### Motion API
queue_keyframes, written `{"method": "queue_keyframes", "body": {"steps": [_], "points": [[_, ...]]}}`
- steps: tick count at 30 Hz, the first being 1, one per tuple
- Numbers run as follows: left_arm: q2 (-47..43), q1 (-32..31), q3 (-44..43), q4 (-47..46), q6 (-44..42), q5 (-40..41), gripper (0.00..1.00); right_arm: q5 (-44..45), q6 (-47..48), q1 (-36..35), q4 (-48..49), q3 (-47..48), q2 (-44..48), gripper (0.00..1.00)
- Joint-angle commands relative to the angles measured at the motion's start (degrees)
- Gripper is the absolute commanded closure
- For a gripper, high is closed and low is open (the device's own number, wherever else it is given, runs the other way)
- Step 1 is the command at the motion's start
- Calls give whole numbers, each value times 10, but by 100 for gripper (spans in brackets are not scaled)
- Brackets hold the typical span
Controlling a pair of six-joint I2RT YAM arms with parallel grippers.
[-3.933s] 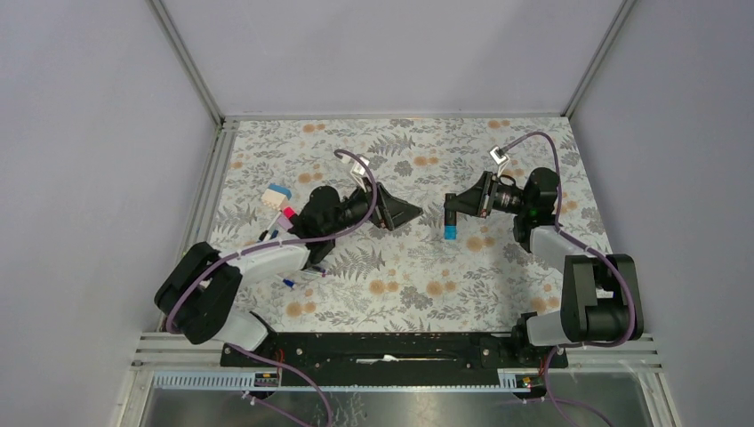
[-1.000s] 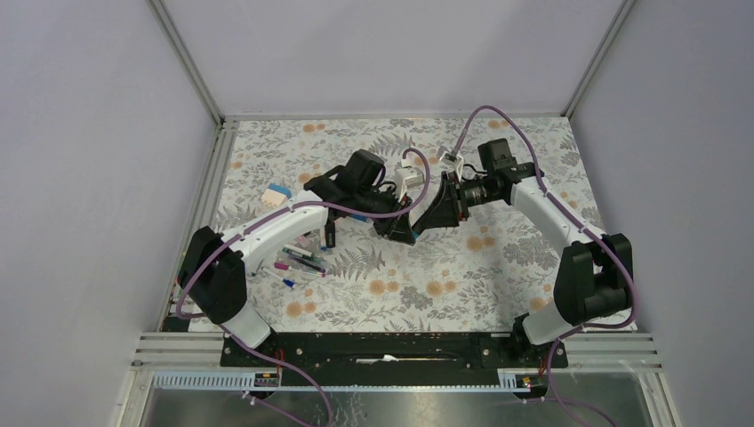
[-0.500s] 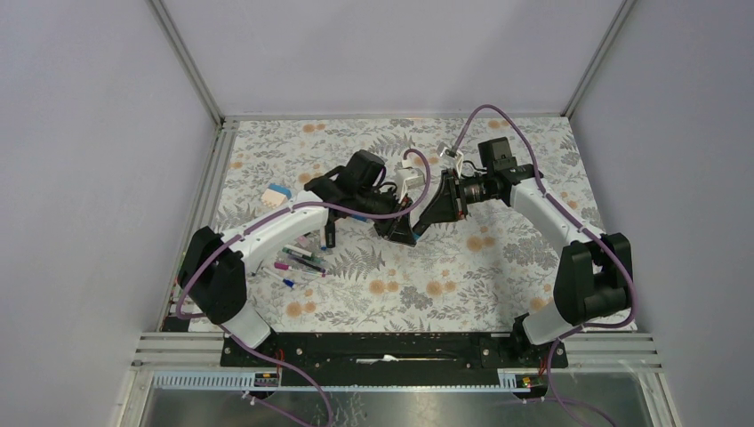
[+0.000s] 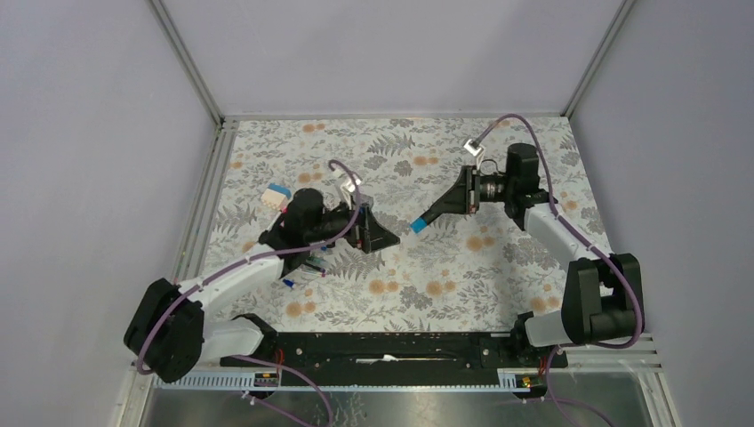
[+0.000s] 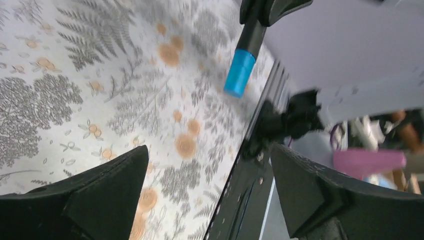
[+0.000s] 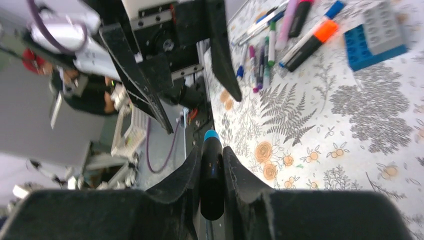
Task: Open the pen caps
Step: Pick up the pen from the center of the board, then open the pen cap from the pen.
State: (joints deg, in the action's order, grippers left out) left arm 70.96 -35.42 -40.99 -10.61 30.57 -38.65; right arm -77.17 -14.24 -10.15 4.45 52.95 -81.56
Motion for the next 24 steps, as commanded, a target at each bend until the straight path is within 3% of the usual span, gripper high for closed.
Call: {"method": "queue_keyframes", "body": {"steps": [1, 3, 8, 11, 16, 24], "points": [[-37, 7, 98, -378, 237, 120, 1, 26, -330, 48, 329, -38, 20, 100], [-4, 8, 92, -424, 291, 122, 1, 51, -339, 56, 303, -31, 20, 100], [114, -4, 62, -564, 423, 117, 1, 100, -437, 57, 363, -57, 15, 100], [150, -20, 59, -629, 450, 158, 1, 106, -442, 58, 367, -62, 12, 100], [181, -40, 26, -599, 438, 188, 3, 105, -455, 57, 386, -69, 9, 100], [214, -48, -10, -576, 433, 202, 31, 104, -451, 54, 393, -80, 2, 100]]}}
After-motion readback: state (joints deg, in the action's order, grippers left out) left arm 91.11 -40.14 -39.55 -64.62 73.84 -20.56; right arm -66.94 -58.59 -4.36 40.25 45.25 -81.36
